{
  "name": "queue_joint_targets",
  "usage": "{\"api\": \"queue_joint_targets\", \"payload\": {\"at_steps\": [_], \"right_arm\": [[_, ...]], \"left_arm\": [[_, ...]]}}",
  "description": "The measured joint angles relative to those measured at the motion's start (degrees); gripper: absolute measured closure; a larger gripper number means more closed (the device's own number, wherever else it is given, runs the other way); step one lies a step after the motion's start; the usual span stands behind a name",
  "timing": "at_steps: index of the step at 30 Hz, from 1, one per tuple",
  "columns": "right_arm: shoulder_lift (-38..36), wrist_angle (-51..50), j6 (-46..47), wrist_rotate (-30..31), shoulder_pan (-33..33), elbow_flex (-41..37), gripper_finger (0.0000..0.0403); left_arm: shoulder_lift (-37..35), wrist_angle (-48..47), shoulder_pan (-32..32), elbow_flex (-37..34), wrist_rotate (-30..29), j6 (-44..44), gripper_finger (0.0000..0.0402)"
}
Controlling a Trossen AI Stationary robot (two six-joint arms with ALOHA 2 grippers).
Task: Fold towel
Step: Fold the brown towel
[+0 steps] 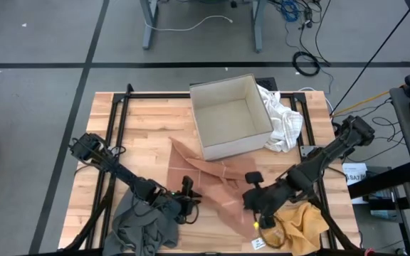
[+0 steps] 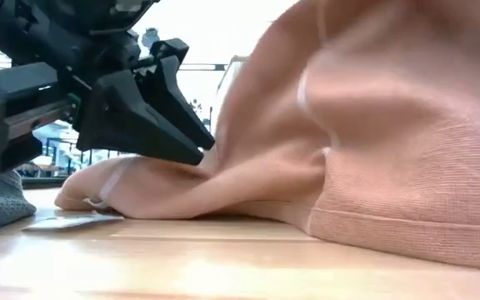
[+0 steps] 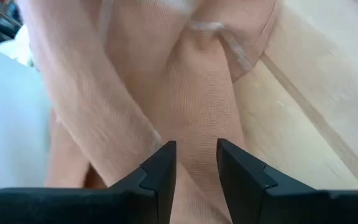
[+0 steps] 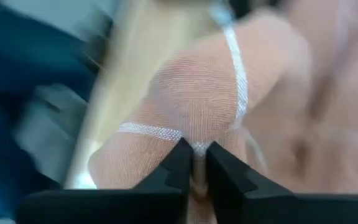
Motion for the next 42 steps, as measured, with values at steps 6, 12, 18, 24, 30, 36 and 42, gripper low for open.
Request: {"api": "queue_joint_targets", "payload": {"at_steps": [6, 12, 18, 24, 30, 36, 42], "right_arm": [[2.6, -7.7, 3.5, 6.1, -0.1, -0.1, 0.0264], [2.3, -9.6, 5.4, 7.1, 0.9, -0.1, 0.0231], [2.2, -8.6, 5.0, 7.0, 4.1, -0.1, 0.0240], [2.4, -0.4, 3.4, 6.8, 7.9, -0.1, 0.0245], [7.2, 9.1, 0.5, 6.5, 11.1, 0.0, 0.0245], [15.8, 10.2, 1.5, 3.5, 11.5, 0.0, 0.0245], [22.3, 13.5, 1.4, 1.9, 10.9, 0.0, 0.0245]], "left_arm": [[0.0, -0.4, 2.2, 0.0, 1.0, -0.7, 0.0280], [0.0, -0.8, 4.1, 0.0, 4.7, -2.0, 0.0280], [0.0, 0.1, 4.1, 0.0, 5.4, -1.7, 0.0280], [-0.2, 3.6, 4.1, 0.0, 5.4, -0.6, 0.0280], [-0.8, 7.3, 3.7, 0.0, 7.8, 0.2, 0.0280], [-0.8, 10.7, 2.0, 0.0, 18.0, 1.1, 0.0280], [-0.8, 11.5, 1.0, 0.0, 23.2, -1.9, 0.0280]]}}
